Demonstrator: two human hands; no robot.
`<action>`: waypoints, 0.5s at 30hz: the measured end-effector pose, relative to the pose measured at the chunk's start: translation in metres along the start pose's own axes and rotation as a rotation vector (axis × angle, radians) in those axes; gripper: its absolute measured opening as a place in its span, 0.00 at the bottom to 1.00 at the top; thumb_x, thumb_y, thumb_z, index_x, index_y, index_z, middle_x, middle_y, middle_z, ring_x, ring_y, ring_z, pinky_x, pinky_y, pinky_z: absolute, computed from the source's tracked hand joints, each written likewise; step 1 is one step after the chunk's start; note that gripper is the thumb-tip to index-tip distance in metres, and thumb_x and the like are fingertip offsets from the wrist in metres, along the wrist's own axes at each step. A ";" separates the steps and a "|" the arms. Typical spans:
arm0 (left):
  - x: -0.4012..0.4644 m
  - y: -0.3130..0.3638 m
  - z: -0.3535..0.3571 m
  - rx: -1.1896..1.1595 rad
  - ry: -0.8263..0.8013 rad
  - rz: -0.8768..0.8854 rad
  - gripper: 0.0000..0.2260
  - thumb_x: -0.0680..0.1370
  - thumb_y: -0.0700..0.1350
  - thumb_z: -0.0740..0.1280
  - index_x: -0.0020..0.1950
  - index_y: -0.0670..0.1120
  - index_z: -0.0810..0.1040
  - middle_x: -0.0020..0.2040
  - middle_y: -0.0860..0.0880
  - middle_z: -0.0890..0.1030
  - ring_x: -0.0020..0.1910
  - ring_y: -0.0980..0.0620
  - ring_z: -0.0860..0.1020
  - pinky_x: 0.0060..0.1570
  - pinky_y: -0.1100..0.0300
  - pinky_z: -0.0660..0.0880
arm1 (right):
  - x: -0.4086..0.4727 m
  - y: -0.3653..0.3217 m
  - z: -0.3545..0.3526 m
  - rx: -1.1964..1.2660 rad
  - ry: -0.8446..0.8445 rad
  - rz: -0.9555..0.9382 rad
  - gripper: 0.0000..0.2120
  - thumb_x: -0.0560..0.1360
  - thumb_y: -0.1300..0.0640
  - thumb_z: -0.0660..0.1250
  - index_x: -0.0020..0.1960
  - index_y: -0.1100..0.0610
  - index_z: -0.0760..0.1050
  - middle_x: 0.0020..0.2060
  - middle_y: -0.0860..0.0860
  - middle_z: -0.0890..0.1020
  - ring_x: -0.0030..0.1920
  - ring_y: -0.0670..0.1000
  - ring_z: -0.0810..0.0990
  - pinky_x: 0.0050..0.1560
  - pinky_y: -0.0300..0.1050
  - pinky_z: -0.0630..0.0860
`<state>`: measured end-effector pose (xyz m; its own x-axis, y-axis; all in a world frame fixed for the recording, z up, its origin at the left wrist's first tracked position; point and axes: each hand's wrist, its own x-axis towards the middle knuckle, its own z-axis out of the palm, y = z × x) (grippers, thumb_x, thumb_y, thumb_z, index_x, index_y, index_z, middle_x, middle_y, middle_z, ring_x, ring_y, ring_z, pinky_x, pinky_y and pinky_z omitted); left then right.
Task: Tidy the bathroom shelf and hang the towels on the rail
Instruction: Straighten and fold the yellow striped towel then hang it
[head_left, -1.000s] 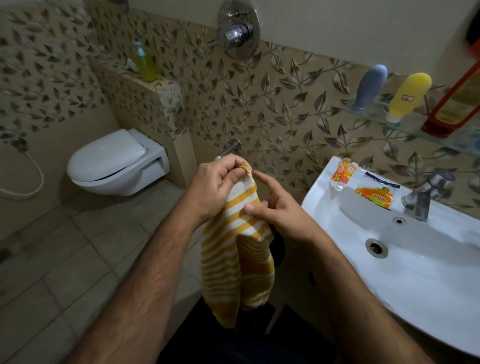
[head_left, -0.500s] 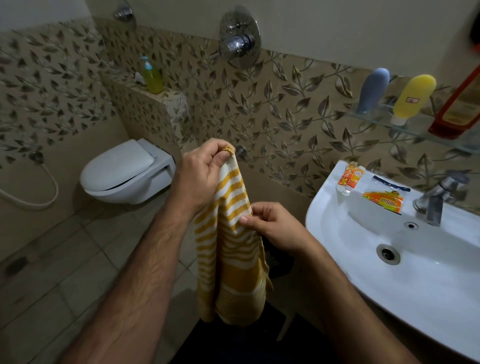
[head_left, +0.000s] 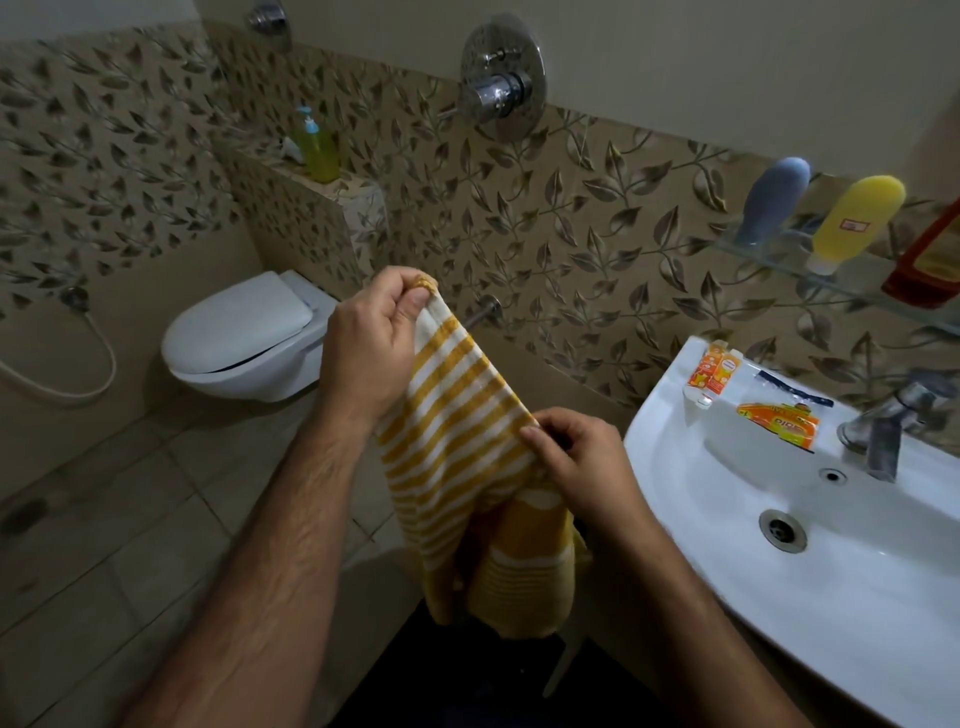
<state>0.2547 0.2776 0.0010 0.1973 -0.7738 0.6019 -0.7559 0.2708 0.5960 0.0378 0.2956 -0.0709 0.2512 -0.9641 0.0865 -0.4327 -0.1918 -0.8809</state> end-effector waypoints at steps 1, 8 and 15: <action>0.000 -0.002 0.001 -0.002 -0.002 -0.003 0.08 0.82 0.45 0.60 0.53 0.45 0.79 0.43 0.53 0.79 0.42 0.55 0.77 0.39 0.69 0.70 | 0.002 0.000 -0.002 -0.013 0.027 -0.001 0.07 0.77 0.53 0.68 0.50 0.50 0.84 0.42 0.45 0.85 0.45 0.44 0.83 0.49 0.53 0.81; 0.000 -0.020 0.005 -0.006 -0.011 -0.126 0.07 0.82 0.45 0.61 0.53 0.48 0.78 0.44 0.54 0.79 0.43 0.57 0.76 0.38 0.72 0.68 | 0.009 -0.002 -0.012 -0.020 0.032 0.039 0.04 0.75 0.50 0.71 0.43 0.48 0.83 0.42 0.45 0.80 0.45 0.44 0.79 0.47 0.42 0.79; -0.027 -0.029 0.029 0.109 -0.039 -0.494 0.10 0.81 0.49 0.61 0.53 0.46 0.80 0.45 0.51 0.79 0.45 0.53 0.76 0.39 0.62 0.68 | 0.020 -0.005 0.000 -0.026 0.154 0.105 0.10 0.75 0.50 0.69 0.37 0.52 0.81 0.31 0.47 0.82 0.35 0.47 0.80 0.38 0.50 0.80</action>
<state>0.2537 0.2739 -0.0475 0.5261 -0.8156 0.2410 -0.6397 -0.1927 0.7441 0.0447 0.2774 -0.0648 0.0685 -0.9954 0.0663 -0.4723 -0.0909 -0.8767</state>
